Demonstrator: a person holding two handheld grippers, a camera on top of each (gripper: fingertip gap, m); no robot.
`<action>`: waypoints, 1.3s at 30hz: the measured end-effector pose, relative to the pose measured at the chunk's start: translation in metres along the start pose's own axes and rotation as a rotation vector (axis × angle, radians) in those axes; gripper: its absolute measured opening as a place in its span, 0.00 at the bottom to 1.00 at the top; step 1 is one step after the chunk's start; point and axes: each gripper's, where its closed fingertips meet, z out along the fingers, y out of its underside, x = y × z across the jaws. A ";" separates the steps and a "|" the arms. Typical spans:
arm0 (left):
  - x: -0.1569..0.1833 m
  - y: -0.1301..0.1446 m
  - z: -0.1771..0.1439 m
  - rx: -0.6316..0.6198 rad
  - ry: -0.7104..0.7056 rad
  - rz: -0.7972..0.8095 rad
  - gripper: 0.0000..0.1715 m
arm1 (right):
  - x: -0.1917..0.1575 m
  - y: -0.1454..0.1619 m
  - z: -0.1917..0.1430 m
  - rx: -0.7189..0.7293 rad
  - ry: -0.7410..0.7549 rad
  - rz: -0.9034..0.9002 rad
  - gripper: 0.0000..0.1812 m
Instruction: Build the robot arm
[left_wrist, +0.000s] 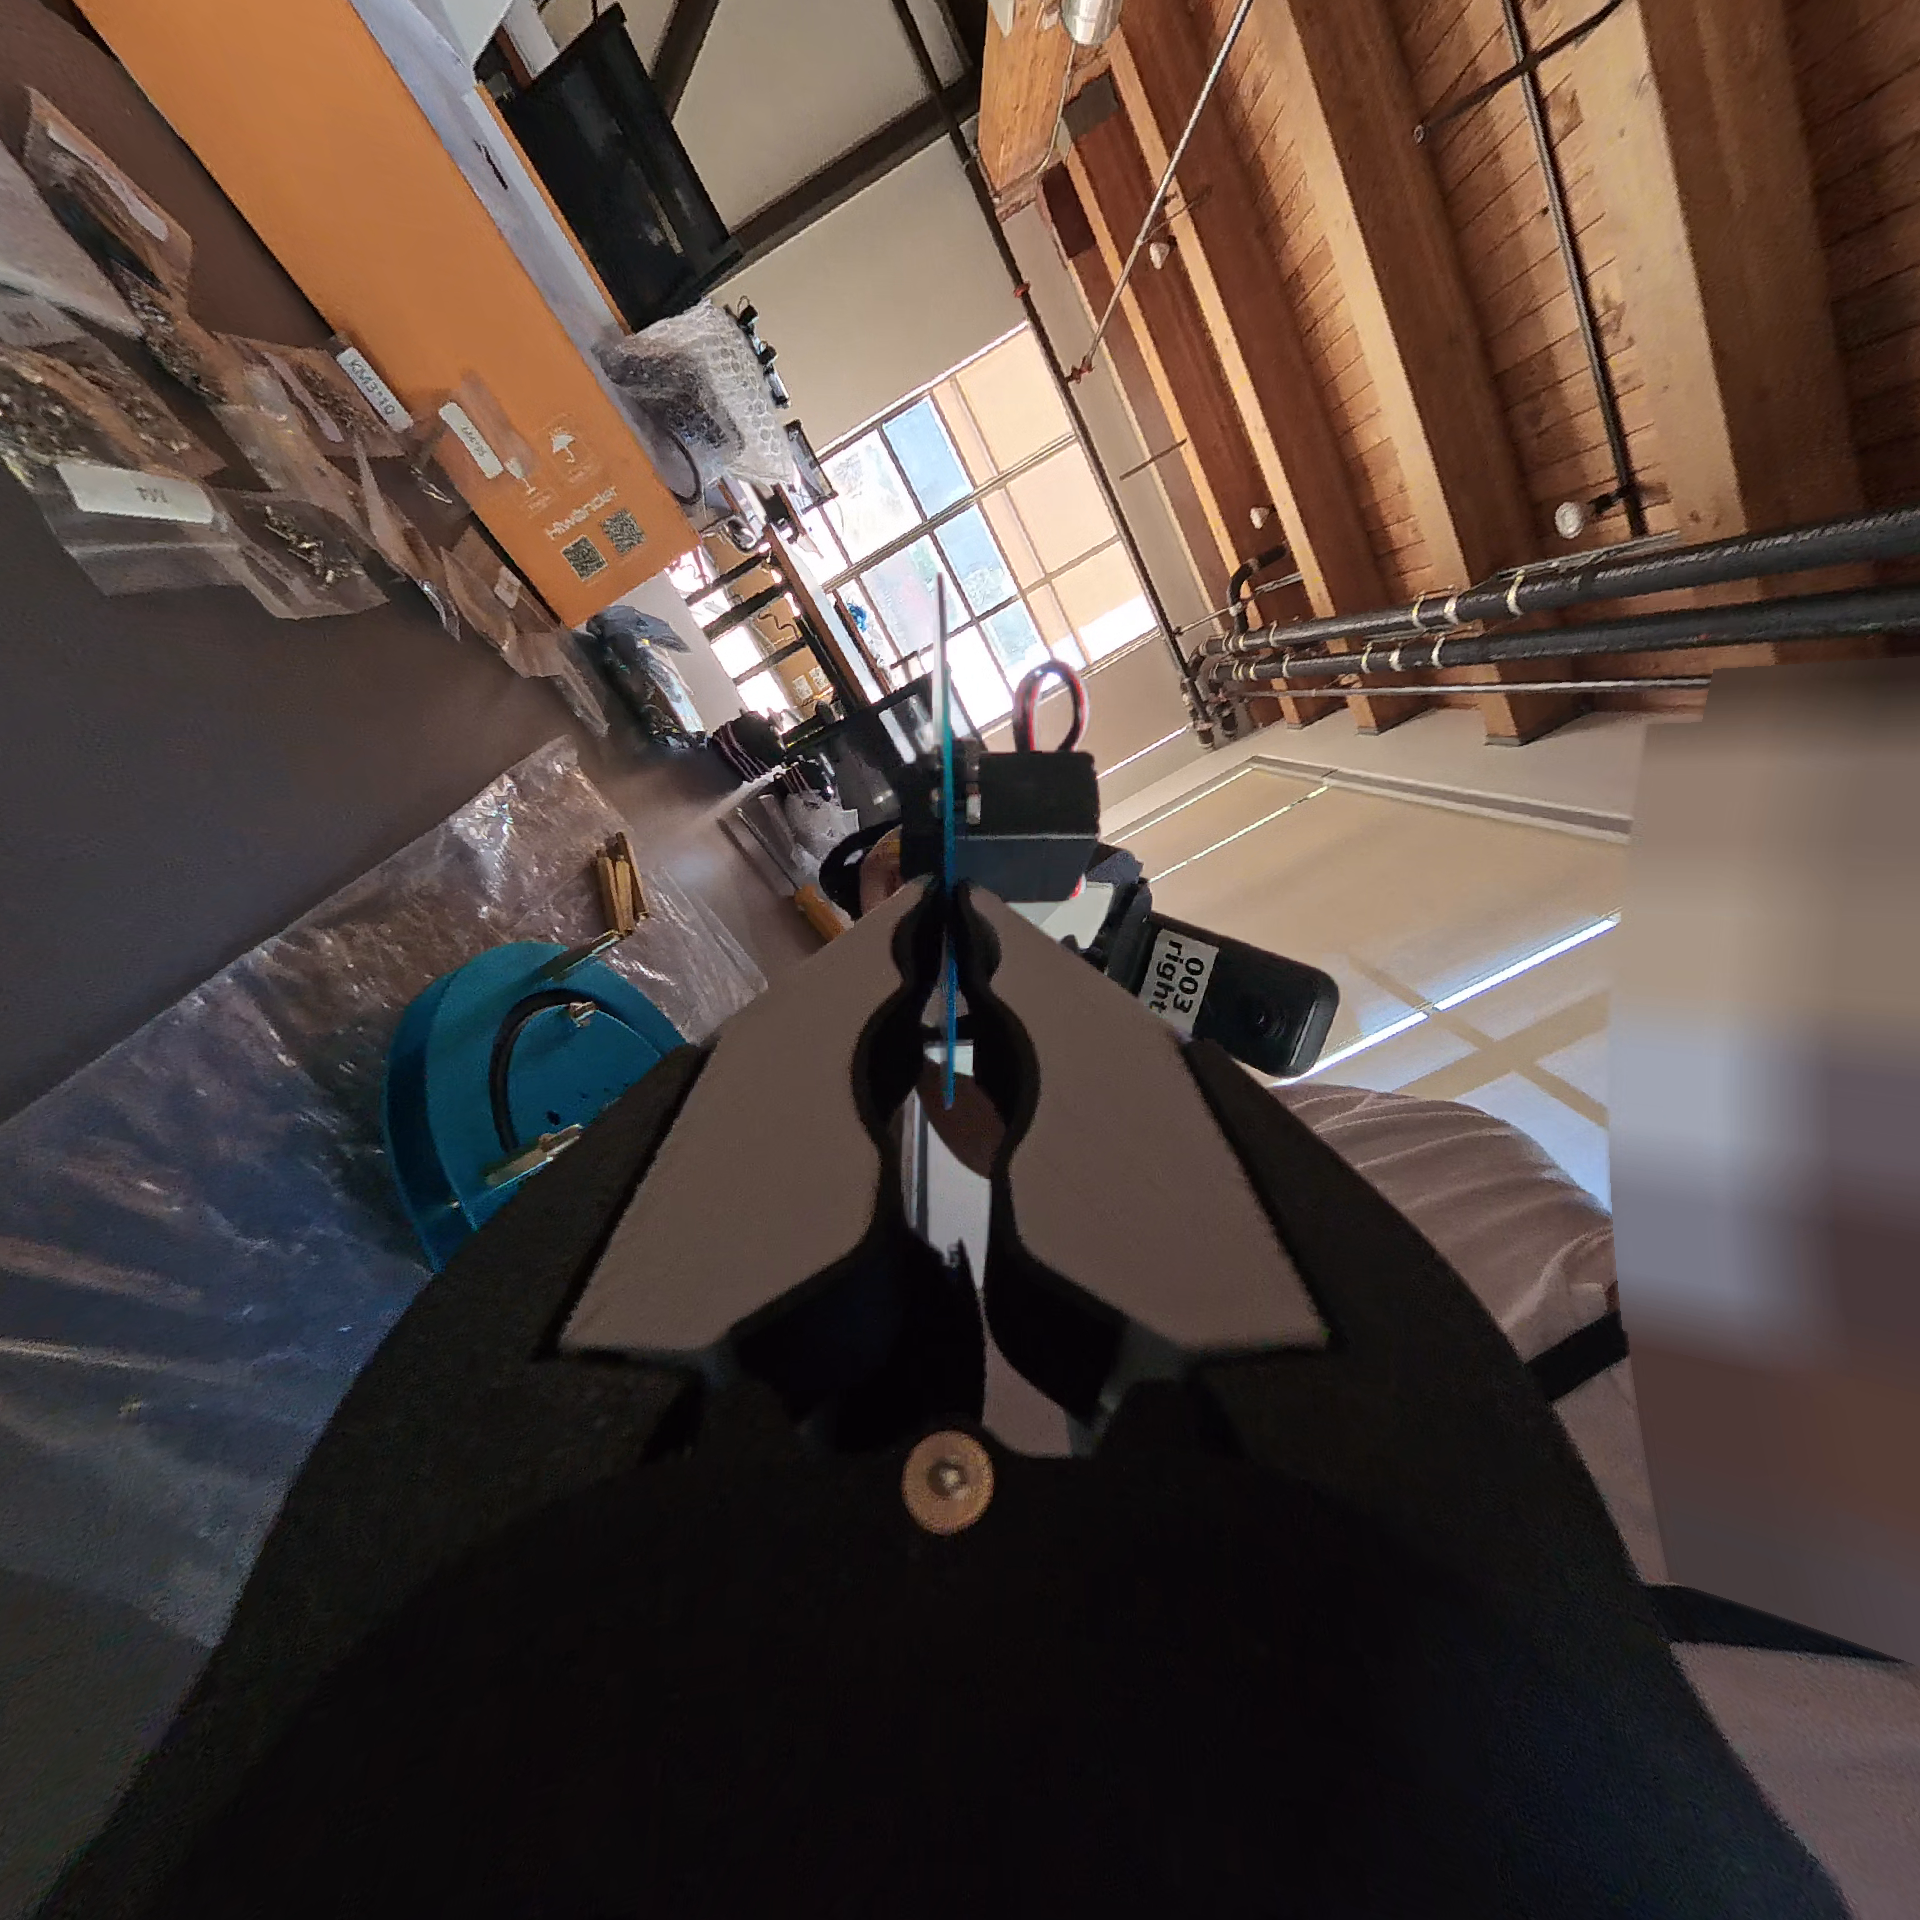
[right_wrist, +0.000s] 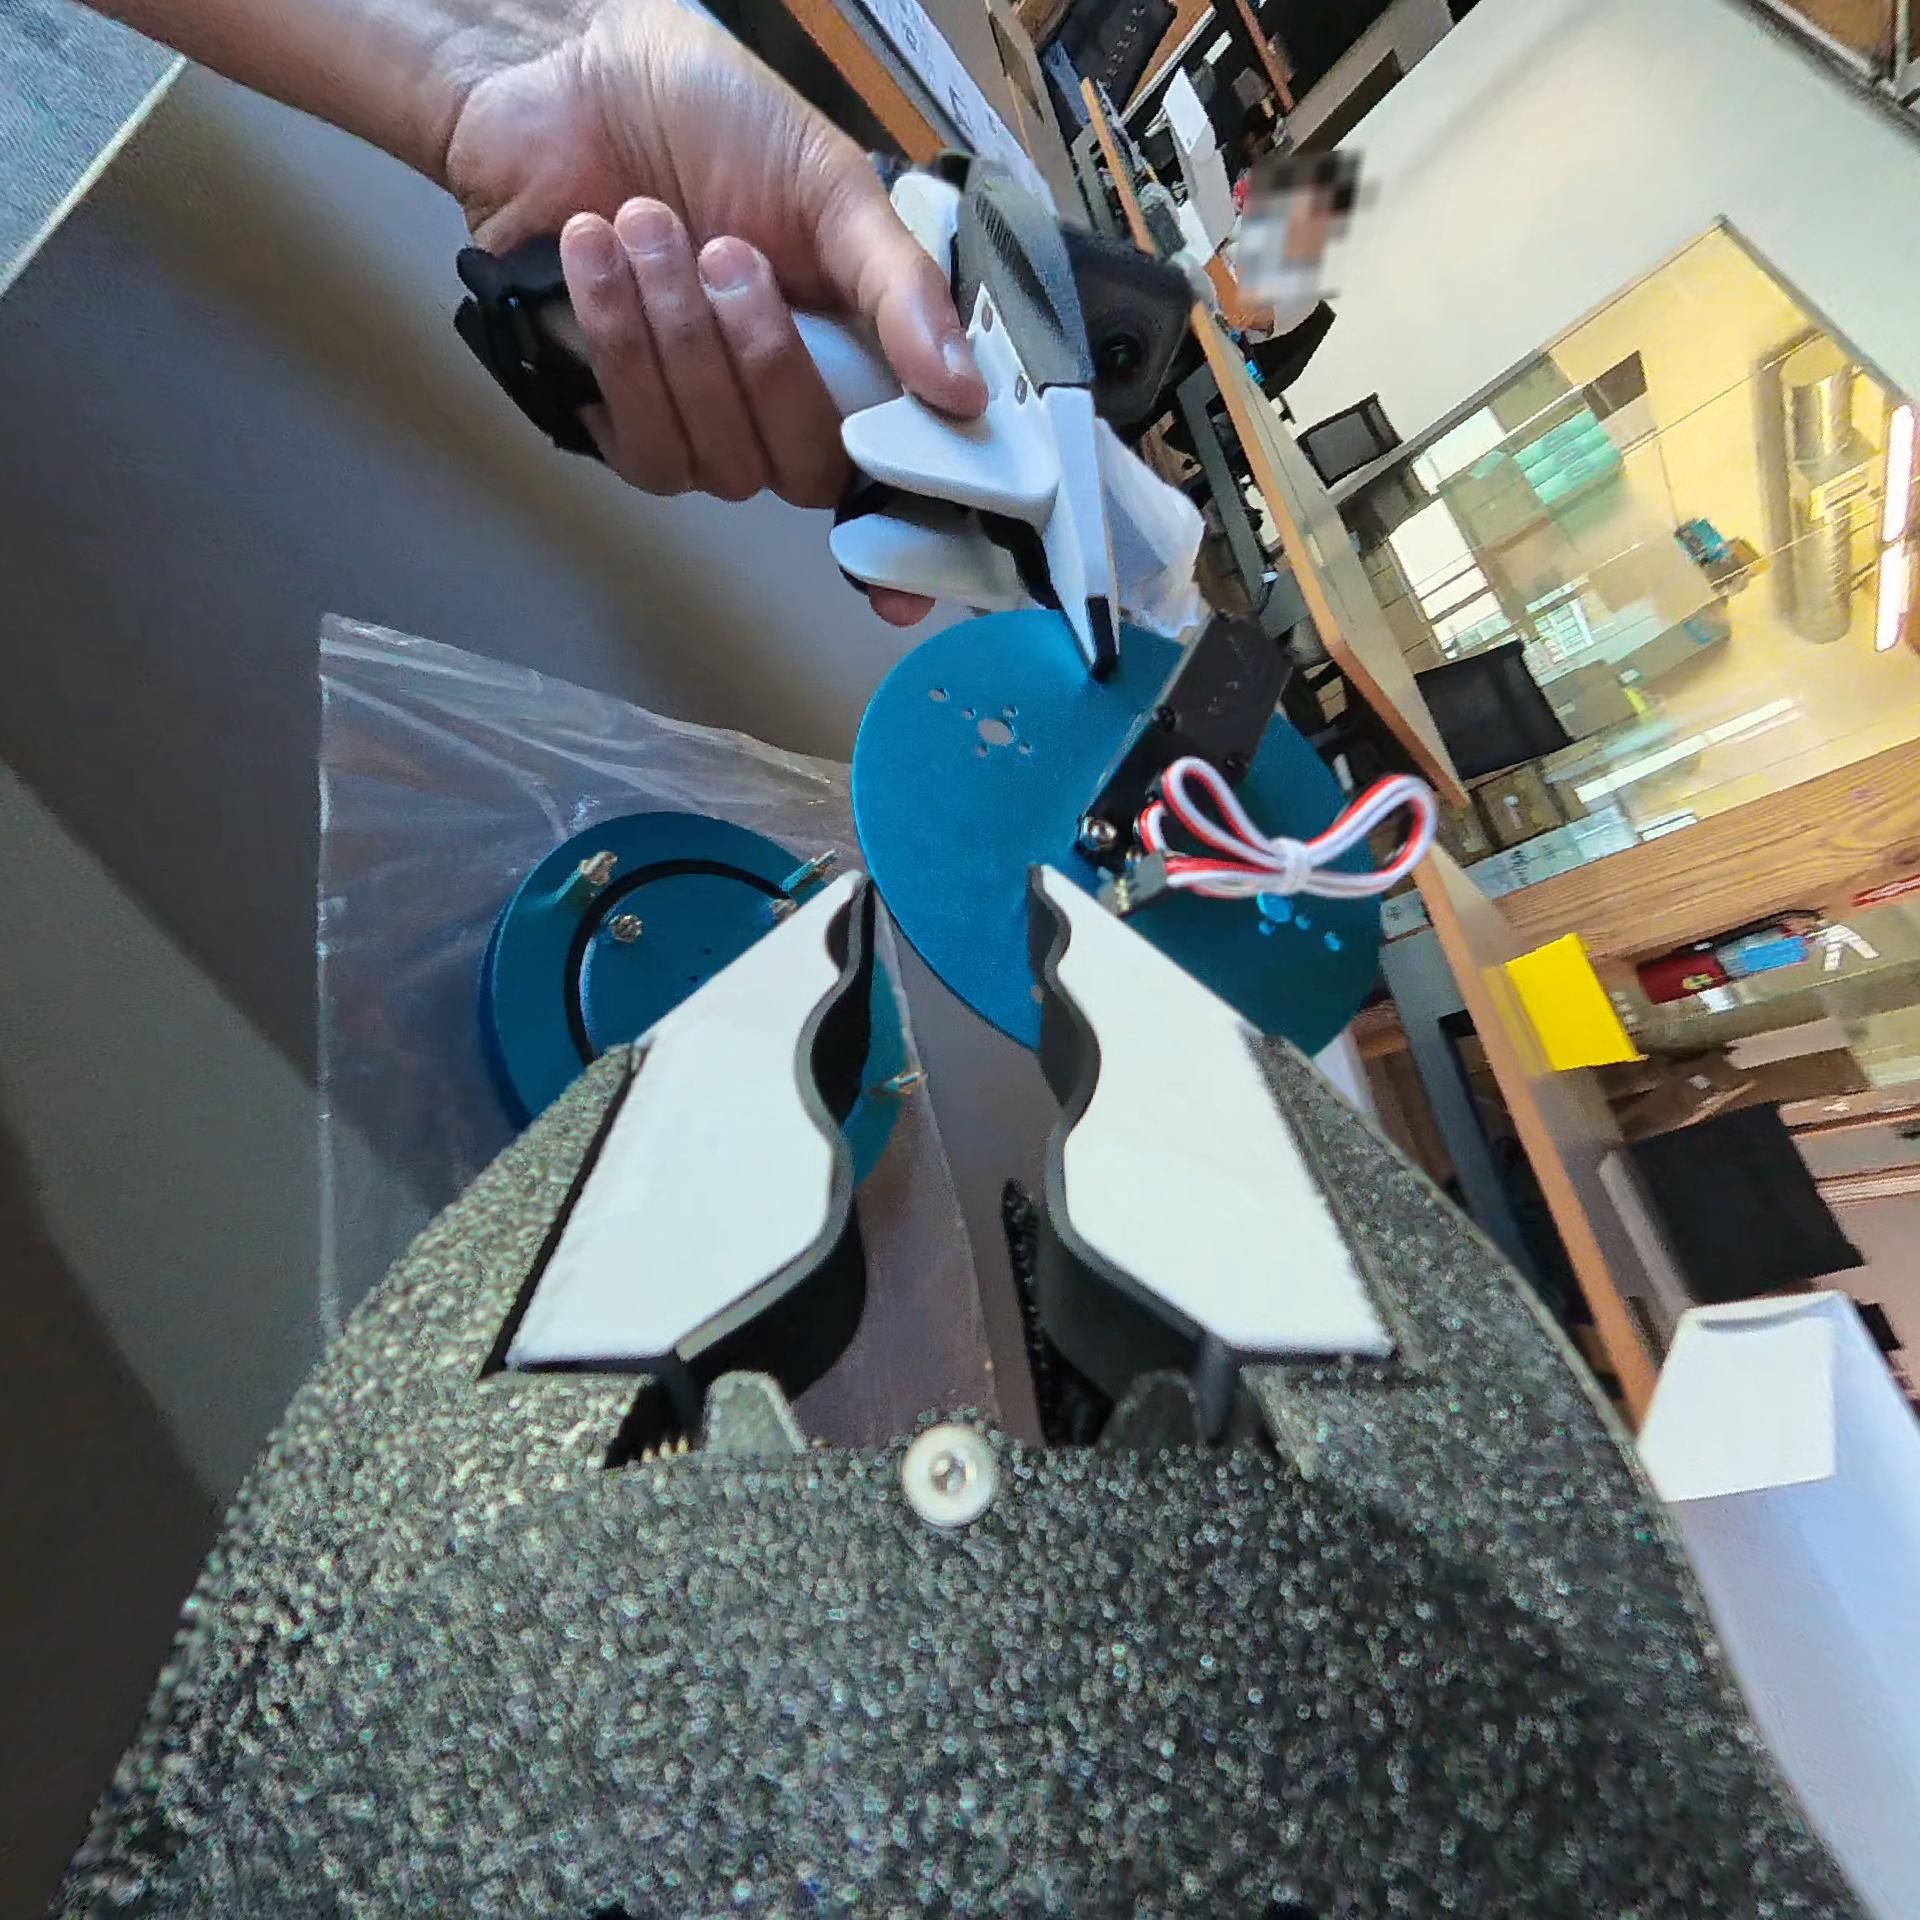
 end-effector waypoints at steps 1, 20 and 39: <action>-0.002 0.000 0.000 0.011 0.003 -0.015 0.00 | -0.002 0.000 -0.002 0.008 -0.020 0.036 0.17; -0.011 0.029 -0.002 -0.208 -0.033 -0.075 0.00 | -0.001 0.021 -0.016 0.168 -0.884 1.430 0.00; -0.011 0.036 0.014 -0.182 -0.032 0.015 0.03 | -0.027 0.015 -0.029 0.363 -0.678 1.885 0.00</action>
